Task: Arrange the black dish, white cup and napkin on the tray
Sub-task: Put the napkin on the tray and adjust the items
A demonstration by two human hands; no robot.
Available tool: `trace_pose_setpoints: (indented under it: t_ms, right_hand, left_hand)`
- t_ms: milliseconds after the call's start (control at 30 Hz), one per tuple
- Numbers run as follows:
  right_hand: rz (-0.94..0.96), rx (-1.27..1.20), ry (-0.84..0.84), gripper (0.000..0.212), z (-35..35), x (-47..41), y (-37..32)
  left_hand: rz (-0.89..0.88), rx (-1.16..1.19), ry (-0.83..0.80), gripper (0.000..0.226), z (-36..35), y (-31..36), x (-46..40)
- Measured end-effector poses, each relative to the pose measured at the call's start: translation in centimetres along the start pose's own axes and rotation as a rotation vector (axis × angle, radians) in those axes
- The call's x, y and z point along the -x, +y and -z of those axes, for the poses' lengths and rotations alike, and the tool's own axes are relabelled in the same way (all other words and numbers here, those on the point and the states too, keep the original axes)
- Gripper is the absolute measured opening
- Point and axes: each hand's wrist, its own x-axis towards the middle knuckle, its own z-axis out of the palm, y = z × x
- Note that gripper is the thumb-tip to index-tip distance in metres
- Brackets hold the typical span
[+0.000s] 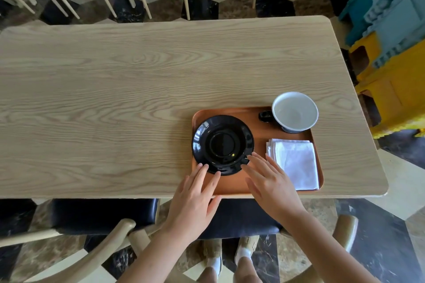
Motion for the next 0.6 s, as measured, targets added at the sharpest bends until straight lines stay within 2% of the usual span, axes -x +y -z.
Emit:
trace_pose_setpoints:
  t_ms: [433, 600]
  right_hand:
    - [0.013, 0.021, -0.02, 0.029, 0.9, -0.2, -0.1]
    - [-0.031, 0.041, 0.165, 0.027, 4.3, -3.1, 1.9]
  left_hand:
    - [-0.021, -0.075, -0.006, 0.051, 1.3, 0.6, -0.7]
    - [-0.093, -0.064, 0.156, 0.051, 3.7, 2.8, -6.7]
